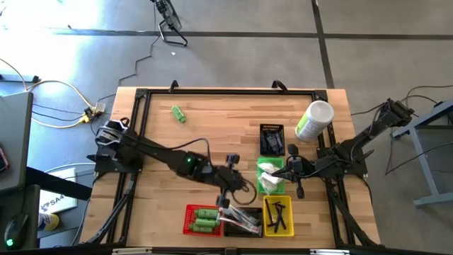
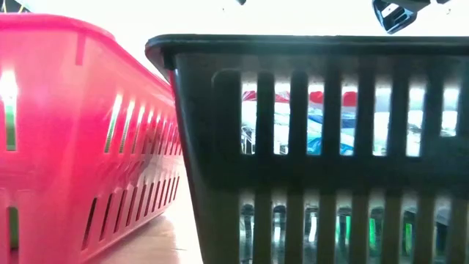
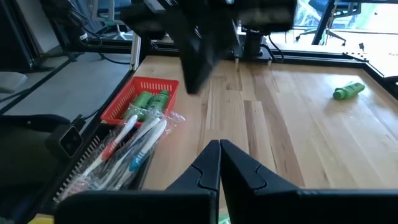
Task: Pick & Place Travel size toiletries
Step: Put the red toothbrush into the bottom black bin
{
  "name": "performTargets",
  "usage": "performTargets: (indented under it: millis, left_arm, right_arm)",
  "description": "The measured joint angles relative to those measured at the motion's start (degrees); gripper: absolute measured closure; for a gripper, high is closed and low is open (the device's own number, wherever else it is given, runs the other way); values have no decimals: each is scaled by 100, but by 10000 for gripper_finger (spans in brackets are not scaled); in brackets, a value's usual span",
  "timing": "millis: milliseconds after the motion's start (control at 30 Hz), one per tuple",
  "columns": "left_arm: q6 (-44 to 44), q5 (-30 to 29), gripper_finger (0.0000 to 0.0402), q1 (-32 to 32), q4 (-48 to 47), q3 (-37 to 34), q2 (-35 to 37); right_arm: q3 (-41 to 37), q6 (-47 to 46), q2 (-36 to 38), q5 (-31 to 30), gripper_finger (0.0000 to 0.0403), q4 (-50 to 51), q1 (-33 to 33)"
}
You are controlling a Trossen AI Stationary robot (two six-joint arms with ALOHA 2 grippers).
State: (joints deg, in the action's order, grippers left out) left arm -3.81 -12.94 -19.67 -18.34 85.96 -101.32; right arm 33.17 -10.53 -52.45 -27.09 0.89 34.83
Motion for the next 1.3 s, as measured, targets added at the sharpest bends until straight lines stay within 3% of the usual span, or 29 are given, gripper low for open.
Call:
performTargets:
  millis: [333,767,1000,1300]
  left_arm:
    - [-464,502,391,164,1034,-949,571]
    - [-320,602,391,167,3132,-3567,2228]
    - [-330,812,391,164,3206,-4389,3285]
    - [-348,812,391,167,3166,-5362,4455]
  right_arm:
    - [0,23,0,0,401,-34,0]
    - [0,-28,-2,-24,401,-114,2]
    - [0,-28,-2,-849,401,-513,0]
    - [-2,27,-61,-970,401,-1003,-11]
